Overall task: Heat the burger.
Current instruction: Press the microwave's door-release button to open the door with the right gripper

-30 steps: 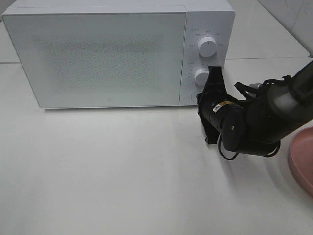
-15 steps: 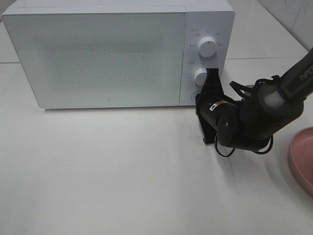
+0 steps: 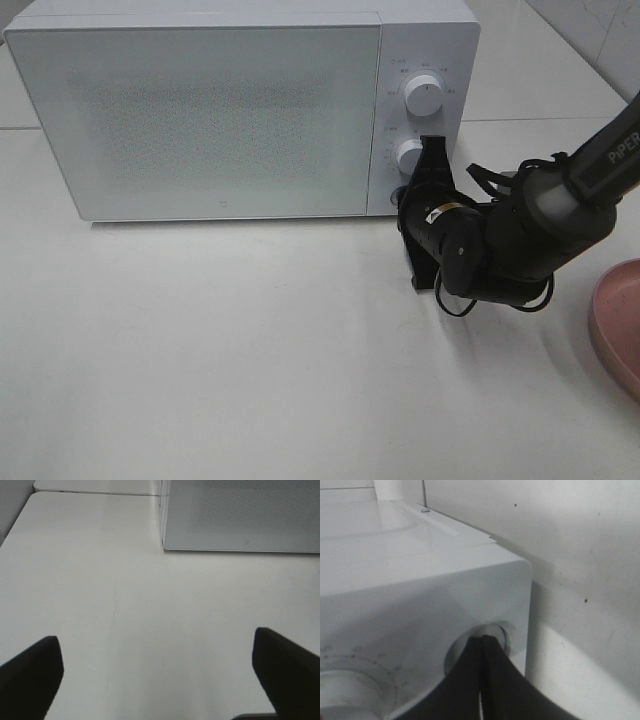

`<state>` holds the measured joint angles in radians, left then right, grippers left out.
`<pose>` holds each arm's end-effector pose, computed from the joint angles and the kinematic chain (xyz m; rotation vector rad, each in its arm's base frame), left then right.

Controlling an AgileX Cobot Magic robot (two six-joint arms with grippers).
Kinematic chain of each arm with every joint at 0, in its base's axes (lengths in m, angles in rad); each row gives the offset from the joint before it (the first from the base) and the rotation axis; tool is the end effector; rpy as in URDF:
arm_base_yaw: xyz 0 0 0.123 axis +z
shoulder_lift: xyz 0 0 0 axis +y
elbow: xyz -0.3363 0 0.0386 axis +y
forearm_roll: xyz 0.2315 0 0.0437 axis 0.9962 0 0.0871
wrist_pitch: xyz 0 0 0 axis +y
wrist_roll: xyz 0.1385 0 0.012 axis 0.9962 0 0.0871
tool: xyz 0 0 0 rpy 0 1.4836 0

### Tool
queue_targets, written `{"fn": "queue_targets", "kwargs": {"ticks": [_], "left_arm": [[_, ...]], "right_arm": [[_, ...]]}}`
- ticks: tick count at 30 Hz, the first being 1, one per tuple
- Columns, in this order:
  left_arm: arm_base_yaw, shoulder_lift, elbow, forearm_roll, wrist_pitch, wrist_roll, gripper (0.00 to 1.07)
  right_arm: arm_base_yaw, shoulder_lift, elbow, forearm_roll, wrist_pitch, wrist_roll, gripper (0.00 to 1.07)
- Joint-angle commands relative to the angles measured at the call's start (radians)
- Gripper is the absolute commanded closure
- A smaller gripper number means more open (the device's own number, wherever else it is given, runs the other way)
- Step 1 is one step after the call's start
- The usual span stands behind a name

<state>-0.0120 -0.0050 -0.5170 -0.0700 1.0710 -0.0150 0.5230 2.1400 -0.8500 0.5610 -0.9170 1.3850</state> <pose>-0.0335 -0.0081 0.2514 0.0015 2.0321 -0.1005 0.4083 0.1677 0.1298 1.4293 1.4905 1.0813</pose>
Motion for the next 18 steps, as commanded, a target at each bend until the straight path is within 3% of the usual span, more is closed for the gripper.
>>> {"fn": "queue_targets", "kwargs": {"ticks": [1,18], "left_arm": [[-0.002,-0.018,0.002,0.003,-0.001,-0.001,0.09],[-0.002,-0.018,0.002,0.003,-0.001,-0.001,0.09]], "right_arm": [[-0.008,-0.004,-0.038,-0.014,-0.059,-0.007,1.07],[-0.008,0.076,-0.174,0.122,-0.278,-0.076,1.07]]}}
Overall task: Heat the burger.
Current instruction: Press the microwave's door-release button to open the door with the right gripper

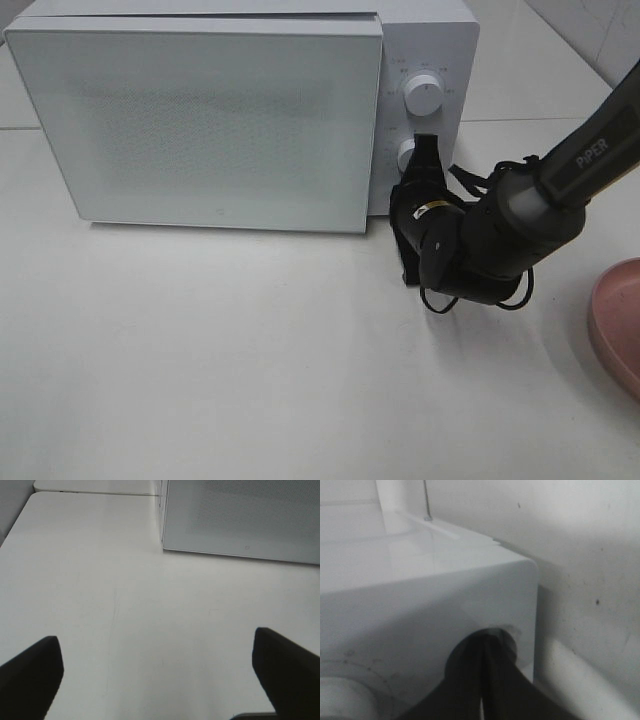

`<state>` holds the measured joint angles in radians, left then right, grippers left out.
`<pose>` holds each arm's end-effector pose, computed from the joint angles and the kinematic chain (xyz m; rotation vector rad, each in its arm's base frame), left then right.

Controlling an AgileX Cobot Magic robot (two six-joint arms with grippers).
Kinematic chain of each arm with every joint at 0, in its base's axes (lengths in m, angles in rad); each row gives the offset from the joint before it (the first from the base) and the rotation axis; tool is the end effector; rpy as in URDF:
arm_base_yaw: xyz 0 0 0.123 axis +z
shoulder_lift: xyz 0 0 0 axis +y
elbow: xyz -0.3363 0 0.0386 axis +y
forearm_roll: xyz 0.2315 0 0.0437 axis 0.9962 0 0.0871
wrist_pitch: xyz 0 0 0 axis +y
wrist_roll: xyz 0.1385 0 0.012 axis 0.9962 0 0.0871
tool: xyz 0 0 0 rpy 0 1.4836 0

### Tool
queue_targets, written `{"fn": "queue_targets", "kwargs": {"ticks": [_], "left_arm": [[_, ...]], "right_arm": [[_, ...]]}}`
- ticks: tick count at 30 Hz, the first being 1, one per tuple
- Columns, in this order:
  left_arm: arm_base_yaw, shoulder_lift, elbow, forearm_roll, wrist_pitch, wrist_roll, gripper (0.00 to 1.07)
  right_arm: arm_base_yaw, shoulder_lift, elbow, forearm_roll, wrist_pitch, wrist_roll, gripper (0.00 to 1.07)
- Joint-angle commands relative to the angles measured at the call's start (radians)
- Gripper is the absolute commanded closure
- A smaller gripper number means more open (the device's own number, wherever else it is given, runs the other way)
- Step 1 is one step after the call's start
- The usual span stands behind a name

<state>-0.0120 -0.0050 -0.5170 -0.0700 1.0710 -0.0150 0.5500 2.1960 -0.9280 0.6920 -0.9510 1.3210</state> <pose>-0.0335 -0.0081 0.2514 0.0015 2.0321 -0.1005 0.4215 0.1738 0.1235 1.4499 1.4032 1.0385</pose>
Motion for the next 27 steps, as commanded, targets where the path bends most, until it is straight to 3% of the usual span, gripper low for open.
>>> {"fn": "queue_targets", "kwargs": {"ticks": [1,16,27], "left_arm": [[-0.002,-0.018,0.002,0.003,-0.001,-0.001,0.09],[-0.002,-0.018,0.002,0.003,-0.001,0.0,0.09],[-0.002,-0.018,0.002,0.003,-0.001,0.0,0.09]], "right_arm": [[-0.035,0.026,-0.105,-0.009,-0.249,-0.013,1.07],[-0.036,0.034,-0.13,-0.019,-0.202,-0.034,1.07],[-0.034,-0.024,-0.054,-0.029,-0.014,-0.018,1.07]]}}
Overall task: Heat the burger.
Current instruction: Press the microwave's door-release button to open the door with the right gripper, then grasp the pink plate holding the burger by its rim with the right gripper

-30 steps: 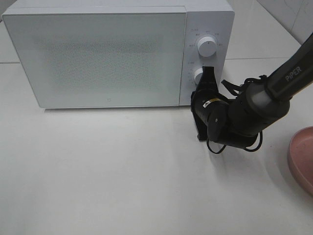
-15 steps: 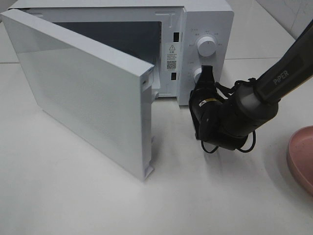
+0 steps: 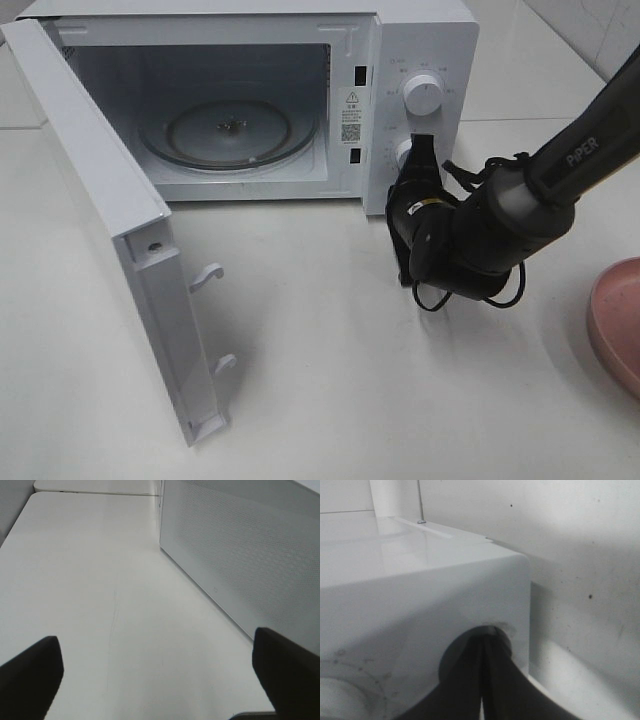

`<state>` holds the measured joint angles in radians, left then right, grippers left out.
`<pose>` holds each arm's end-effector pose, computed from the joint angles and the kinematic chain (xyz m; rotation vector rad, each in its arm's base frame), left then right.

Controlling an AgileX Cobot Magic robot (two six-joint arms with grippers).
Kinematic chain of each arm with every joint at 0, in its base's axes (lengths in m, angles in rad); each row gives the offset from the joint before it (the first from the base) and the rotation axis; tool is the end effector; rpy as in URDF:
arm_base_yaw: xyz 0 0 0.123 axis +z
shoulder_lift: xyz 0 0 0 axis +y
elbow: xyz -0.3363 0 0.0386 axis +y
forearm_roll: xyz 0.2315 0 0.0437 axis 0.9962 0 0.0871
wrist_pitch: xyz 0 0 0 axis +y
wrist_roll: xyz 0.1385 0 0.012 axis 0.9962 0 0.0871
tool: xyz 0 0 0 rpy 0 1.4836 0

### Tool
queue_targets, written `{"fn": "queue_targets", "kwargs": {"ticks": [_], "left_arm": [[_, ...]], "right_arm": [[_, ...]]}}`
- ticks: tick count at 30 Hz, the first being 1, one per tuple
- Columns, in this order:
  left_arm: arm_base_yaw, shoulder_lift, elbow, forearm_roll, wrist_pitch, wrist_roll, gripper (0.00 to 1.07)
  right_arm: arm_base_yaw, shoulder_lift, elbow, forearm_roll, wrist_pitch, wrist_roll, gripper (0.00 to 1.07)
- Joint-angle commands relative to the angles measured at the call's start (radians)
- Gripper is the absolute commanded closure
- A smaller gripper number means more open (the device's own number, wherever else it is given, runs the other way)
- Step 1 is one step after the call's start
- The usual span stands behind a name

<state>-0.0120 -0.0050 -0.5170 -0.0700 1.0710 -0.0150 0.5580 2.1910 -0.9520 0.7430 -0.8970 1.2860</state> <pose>-0.0335 -0.0081 0.2514 0.0015 2.0321 -0.1005 0.4223 0.1770 0.1228 1.4889 1.4168 1.0113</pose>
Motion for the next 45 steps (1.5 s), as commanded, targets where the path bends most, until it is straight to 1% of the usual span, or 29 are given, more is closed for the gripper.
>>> {"fn": "queue_targets", "kwargs": {"ticks": [1,12,14,17,19,22,24,27,28,29,31,32,33,34,35,36,37,40,42,44,45], "left_arm": [[-0.002,-0.018,0.002,0.003,-0.001,0.0,0.09],[-0.002,-0.018,0.002,0.003,-0.001,0.0,0.09],[-0.002,-0.018,0.002,0.003,-0.001,0.0,0.09],[-0.002,-0.018,0.002,0.003,-0.001,0.0,0.09],[-0.002,-0.018,0.002,0.003,-0.001,0.0,0.09],[-0.002,-0.018,0.002,0.003,-0.001,0.0,0.09],[-0.002,-0.018,0.002,0.003,-0.001,0.0,0.09],[-0.002,-0.018,0.002,0.003,-0.001,-0.001,0.09],[-0.002,-0.018,0.002,0.003,-0.001,-0.001,0.09],[-0.002,-0.018,0.002,0.003,-0.001,-0.001,0.09],[-0.002,-0.018,0.002,0.003,-0.001,-0.001,0.09],[-0.002,-0.018,0.002,0.003,-0.001,-0.001,0.09],[-0.002,-0.018,0.002,0.003,-0.001,-0.001,0.09],[-0.002,-0.018,0.002,0.003,-0.001,-0.001,0.09],[-0.002,-0.018,0.002,0.003,-0.001,-0.001,0.09],[-0.002,-0.018,0.002,0.003,-0.001,-0.001,0.09],[-0.002,-0.018,0.002,0.003,-0.001,0.0,0.09],[-0.002,-0.018,0.002,0.003,-0.001,0.0,0.09],[-0.002,-0.018,0.002,0.003,-0.001,0.0,0.09],[-0.002,-0.018,0.002,0.003,-0.001,0.0,0.09],[-0.002,-0.018,0.002,0.003,-0.001,0.0,0.09]], "right_arm": [[-0.042,-0.032,-0.017,-0.096,-0.037,0.018,1.07],[-0.042,-0.077,0.037,-0.102,0.026,-0.018,1.07],[-0.042,-0.096,0.065,-0.101,0.056,-0.052,1.07],[-0.042,-0.098,0.07,-0.101,0.064,-0.062,1.07],[-0.042,-0.13,0.098,-0.102,0.117,-0.103,1.07],[-0.042,-0.14,0.106,-0.102,0.117,-0.112,1.07],[-0.042,-0.188,0.146,-0.106,0.122,-0.143,1.07],[-0.042,-0.2,0.154,-0.109,0.13,-0.147,1.07],[-0.042,-0.226,0.168,-0.13,0.163,-0.158,1.07],[-0.042,-0.252,0.182,-0.178,0.205,-0.16,1.07],[-0.042,-0.263,0.185,-0.201,0.231,-0.16,1.07],[-0.042,-0.284,0.19,-0.272,0.28,-0.16,1.07],[-0.042,-0.284,0.19,-0.272,0.28,-0.16,1.07],[-0.042,-0.299,0.191,-0.347,0.322,-0.16,1.07],[-0.042,-0.299,0.191,-0.347,0.322,-0.16,1.07],[-0.044,-0.307,0.191,-0.393,0.343,-0.16,1.07],[-0.046,-0.326,0.191,-0.479,0.399,-0.16,1.07],[-0.05,-0.336,0.191,-0.507,0.43,-0.16,1.07],[-0.059,-0.378,0.191,-0.631,0.555,-0.176,1.07],[-0.062,-0.392,0.191,-0.646,0.587,-0.201,1.07],[-0.069,-0.421,0.191,-0.653,0.657,-0.258,1.07]]}}
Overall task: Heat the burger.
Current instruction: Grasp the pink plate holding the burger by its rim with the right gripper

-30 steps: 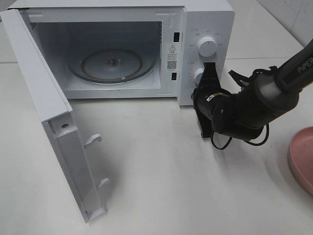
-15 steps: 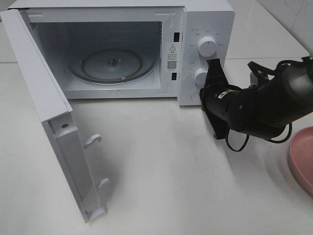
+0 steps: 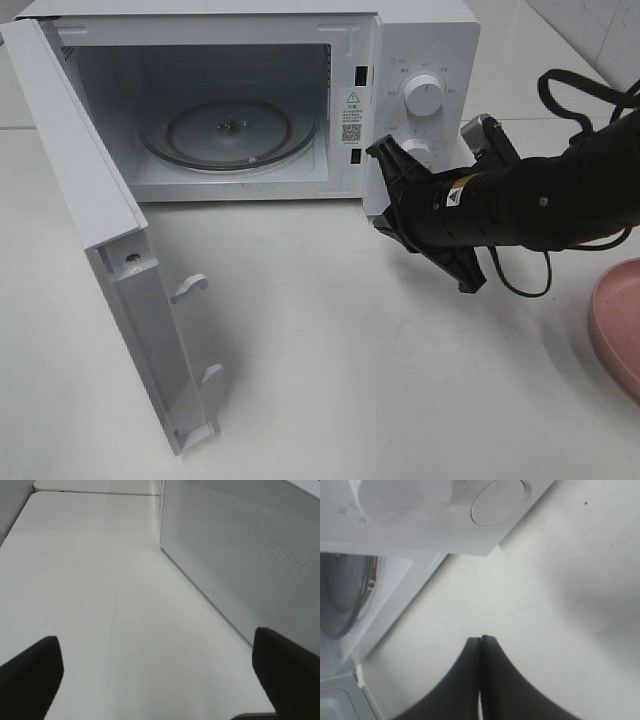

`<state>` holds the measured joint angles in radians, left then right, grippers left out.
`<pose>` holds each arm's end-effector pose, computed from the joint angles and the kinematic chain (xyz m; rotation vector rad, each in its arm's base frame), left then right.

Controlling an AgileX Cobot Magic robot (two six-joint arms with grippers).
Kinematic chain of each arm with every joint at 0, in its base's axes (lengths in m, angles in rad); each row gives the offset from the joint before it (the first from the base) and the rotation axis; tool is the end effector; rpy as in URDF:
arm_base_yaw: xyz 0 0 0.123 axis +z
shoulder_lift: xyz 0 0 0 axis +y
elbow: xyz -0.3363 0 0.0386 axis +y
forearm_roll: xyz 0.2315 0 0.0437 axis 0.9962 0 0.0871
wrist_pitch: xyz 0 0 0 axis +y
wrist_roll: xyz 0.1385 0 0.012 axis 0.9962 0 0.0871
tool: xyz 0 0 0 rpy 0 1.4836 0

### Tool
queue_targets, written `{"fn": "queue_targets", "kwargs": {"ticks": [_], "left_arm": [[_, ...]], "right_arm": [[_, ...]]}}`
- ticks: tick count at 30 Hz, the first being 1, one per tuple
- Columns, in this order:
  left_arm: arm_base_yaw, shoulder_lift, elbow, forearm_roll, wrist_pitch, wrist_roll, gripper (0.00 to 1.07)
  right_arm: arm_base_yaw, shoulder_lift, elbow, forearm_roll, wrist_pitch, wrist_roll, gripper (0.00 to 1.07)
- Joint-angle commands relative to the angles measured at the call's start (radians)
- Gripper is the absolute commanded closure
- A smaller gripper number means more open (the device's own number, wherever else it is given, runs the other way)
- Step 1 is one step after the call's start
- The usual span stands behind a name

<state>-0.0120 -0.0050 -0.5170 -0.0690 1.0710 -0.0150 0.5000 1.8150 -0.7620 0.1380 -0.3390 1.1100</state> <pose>-0.0335 -0.0080 0.2514 0.0015 2.0321 -0.0994 0.3396 0.1783 0.1786 0.8779 2.1868 0.8813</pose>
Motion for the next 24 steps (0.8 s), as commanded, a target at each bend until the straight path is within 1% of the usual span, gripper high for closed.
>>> {"fn": "queue_targets", "kwargs": {"ticks": [1,2,4,5,6,7,8,9,10,11,12,14,15,16,17,18,19,20,24], "left_arm": [[-0.002,-0.018,0.002,0.002,-0.001,0.0,0.09],[-0.002,-0.018,0.002,0.002,-0.001,0.0,0.09],[-0.002,-0.018,0.002,0.002,-0.001,0.0,0.09],[-0.002,-0.018,0.002,0.002,-0.001,0.0,0.09],[-0.002,-0.018,0.002,0.002,-0.001,0.0,0.09],[-0.002,-0.018,0.002,0.002,-0.001,0.0,0.09],[-0.002,-0.018,0.002,0.002,-0.001,0.0,0.09],[-0.002,-0.018,0.002,0.002,-0.001,0.0,0.09],[-0.002,-0.018,0.002,0.002,-0.001,0.0,0.09],[-0.002,-0.018,0.002,0.002,-0.001,0.0,0.09],[-0.002,-0.018,0.002,0.002,-0.001,0.0,0.09],[-0.002,-0.018,0.002,0.002,-0.001,0.0,0.09],[-0.002,-0.018,0.002,0.002,-0.001,0.0,0.09],[-0.002,-0.018,0.002,0.002,-0.001,0.0,0.09],[-0.002,-0.018,0.002,0.002,-0.001,0.0,0.09],[-0.002,-0.018,0.002,0.002,-0.001,0.0,0.09],[-0.002,-0.018,0.002,0.002,-0.001,0.0,0.09],[-0.002,-0.018,0.002,0.002,-0.001,0.0,0.09],[-0.002,-0.018,0.002,0.002,-0.001,0.0,0.09]], "right_arm": [[-0.011,-0.045,0.001,-0.048,0.099,-0.082,1.07],[-0.011,-0.071,0.001,-0.046,0.161,-0.155,1.06],[-0.012,-0.084,0.001,-0.046,0.194,-0.197,1.06],[-0.021,-0.112,0.001,-0.041,0.263,-0.273,1.05],[-0.021,-0.112,0.001,-0.041,0.263,-0.273,1.05],[-0.022,-0.142,0.001,-0.041,0.339,-0.354,1.05],[-0.022,-0.142,0.001,-0.041,0.339,-0.354,1.05],[-0.022,-0.153,0.001,-0.041,0.368,-0.401,1.05],[-0.022,-0.181,0.001,-0.041,0.439,-0.496,1.04],[-0.022,-0.181,0.001,-0.041,0.439,-0.496,1.04],[-0.022,-0.209,0.001,-0.041,0.513,-0.604,1.04],[-0.022,-0.218,0.001,-0.042,0.538,-0.647,1.04],[-0.022,-0.238,0.001,-0.042,0.59,-0.749,1.03],[-0.022,-0.249,0.001,-0.042,0.615,-0.797,1.02],[-0.022,-0.249,0.001,-0.042,0.615,-0.797,1.02],[-0.022,-0.268,0.001,-0.043,0.663,-0.876,1.02],[-0.022,-0.268,0.001,-0.043,0.663,-0.876,1.02],[-0.022,-0.283,0.001,-0.043,0.71,-0.936,1.01],[-0.022,-0.303,0.001,-0.043,0.783,-0.994,0.98]]}}
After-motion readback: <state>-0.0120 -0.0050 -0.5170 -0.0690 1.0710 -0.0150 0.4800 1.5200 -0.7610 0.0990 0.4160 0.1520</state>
